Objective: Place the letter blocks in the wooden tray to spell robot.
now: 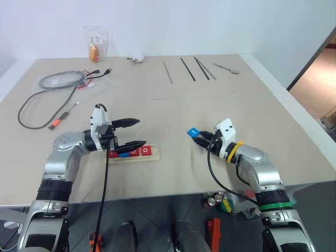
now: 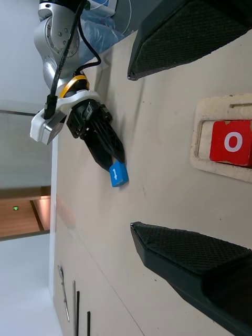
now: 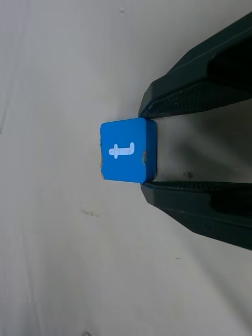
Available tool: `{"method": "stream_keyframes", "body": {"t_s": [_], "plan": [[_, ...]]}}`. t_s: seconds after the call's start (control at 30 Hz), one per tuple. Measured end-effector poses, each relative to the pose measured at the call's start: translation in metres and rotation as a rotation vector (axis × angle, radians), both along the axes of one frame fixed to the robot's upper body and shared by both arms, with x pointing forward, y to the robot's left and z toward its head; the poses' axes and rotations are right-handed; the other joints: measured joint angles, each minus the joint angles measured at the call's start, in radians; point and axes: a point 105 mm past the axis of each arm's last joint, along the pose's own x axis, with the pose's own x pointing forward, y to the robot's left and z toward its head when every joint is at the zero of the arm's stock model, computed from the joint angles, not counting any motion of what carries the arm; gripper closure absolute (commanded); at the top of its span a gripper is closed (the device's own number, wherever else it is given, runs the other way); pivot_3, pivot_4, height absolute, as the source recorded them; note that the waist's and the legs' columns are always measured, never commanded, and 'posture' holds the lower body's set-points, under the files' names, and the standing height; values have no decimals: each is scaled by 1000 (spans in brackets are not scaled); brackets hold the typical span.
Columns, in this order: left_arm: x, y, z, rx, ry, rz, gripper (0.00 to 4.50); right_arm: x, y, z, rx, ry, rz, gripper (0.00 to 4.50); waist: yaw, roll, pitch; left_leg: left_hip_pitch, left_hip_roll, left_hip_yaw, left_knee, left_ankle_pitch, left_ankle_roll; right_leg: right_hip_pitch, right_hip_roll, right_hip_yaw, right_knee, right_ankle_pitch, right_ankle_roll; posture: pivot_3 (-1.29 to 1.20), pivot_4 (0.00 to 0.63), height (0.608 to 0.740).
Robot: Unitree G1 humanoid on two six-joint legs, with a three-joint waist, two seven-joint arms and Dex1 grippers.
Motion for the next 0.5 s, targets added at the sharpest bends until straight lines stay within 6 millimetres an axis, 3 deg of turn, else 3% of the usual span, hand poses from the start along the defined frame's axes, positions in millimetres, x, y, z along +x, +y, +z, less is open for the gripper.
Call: {"method": "stream_keyframes", "body": {"t_s": [0.23, 0.33, 0.5], "plan": [[2, 6, -1, 8, -2, 21, 0, -23, 36, 32, 44, -49, 177, 3336, 0, 0, 0, 0, 0, -1, -1, 0, 0, -1, 0, 0, 0, -1, 0, 0, 150, 740], [3, 10, -2, 7, -1, 38, 0, -38, 51, 32, 39, -26, 239, 3336, 0, 0, 0, -1, 0, 0, -1, 0, 0, -1, 0, 0, 0, -1, 0, 0, 150, 740], [5, 12, -2, 3, 0, 54, 0, -78, 81, 20, 16, 54, 418, 3336, 0, 0, 0, -1, 0, 0, -1, 0, -1, -1, -1, 0, -1, -2, 0, 0, 150, 740]]}}
